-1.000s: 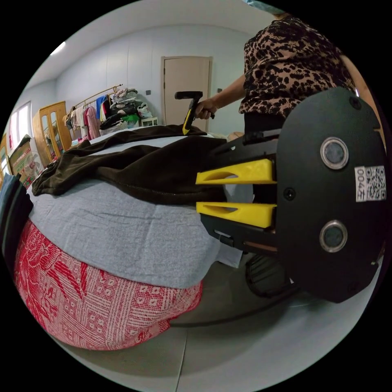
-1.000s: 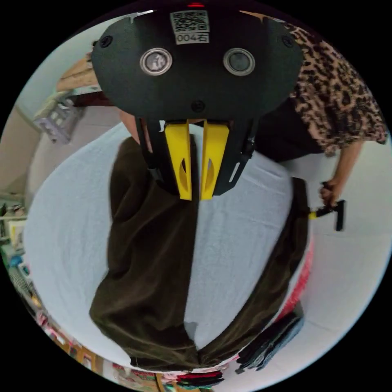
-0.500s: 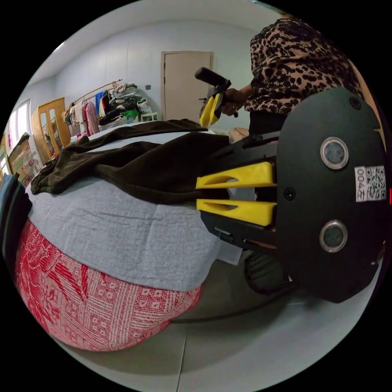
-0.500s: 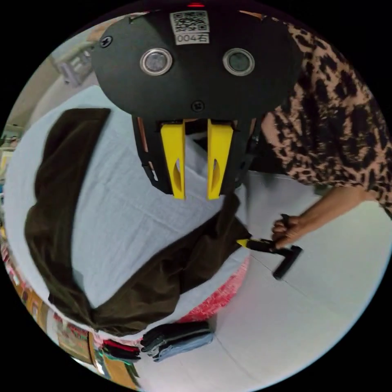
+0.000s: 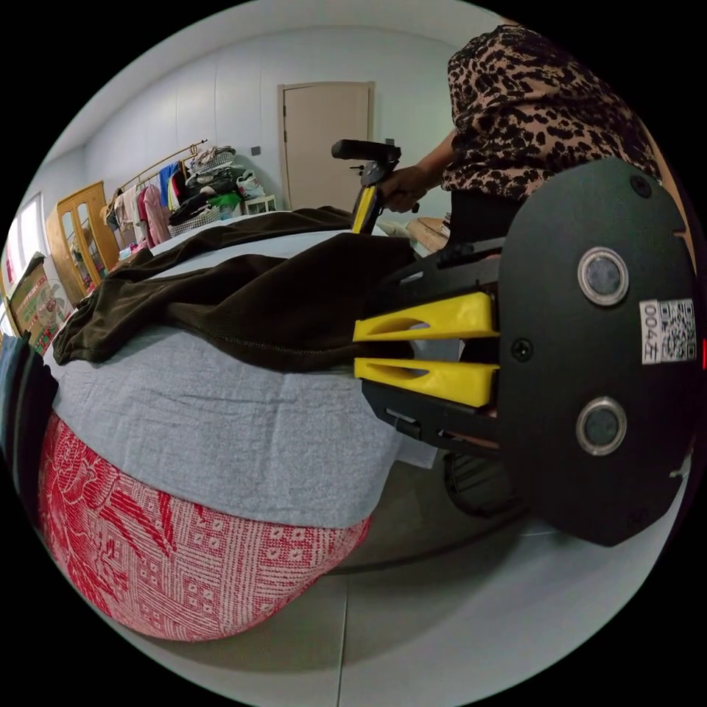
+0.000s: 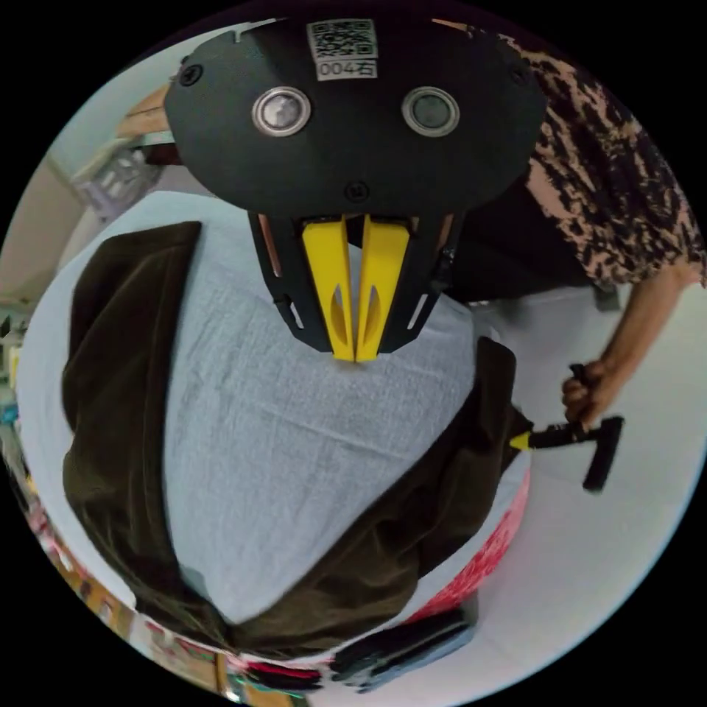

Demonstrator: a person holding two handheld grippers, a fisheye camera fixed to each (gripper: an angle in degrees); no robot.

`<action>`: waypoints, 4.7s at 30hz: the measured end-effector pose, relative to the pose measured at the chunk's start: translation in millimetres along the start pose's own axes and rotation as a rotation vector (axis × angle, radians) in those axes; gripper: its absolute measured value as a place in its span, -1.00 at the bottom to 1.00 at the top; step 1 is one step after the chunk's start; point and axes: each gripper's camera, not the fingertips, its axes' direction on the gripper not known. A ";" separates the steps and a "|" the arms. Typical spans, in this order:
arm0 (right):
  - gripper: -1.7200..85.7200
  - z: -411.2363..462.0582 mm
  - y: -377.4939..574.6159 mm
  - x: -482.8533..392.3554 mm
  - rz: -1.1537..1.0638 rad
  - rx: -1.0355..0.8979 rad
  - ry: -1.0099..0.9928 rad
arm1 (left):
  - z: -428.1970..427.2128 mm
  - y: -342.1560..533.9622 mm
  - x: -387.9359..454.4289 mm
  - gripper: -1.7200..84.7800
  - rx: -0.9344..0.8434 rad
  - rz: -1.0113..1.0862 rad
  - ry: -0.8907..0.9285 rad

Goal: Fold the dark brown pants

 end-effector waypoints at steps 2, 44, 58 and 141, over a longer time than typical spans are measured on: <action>-0.98 -1.3 -2.0 1.5 0.003 -0.010 -0.043 | 1.2 -0.3 1.3 -0.90 0.000 -0.001 0.004; -0.51 -1.9 -37.3 -221.5 -0.427 -0.045 0.006 | 36.9 -18.4 23.9 -0.90 -0.012 -0.021 -0.001; -0.88 -247.5 -198.5 -260.9 -0.488 0.213 0.455 | -113.8 -188.9 144.8 -0.88 0.202 0.150 0.518; -0.81 -160.6 56.5 309.9 0.067 -0.016 -0.169 | 439.3 -41.7 143.0 -0.71 -0.323 0.593 -0.003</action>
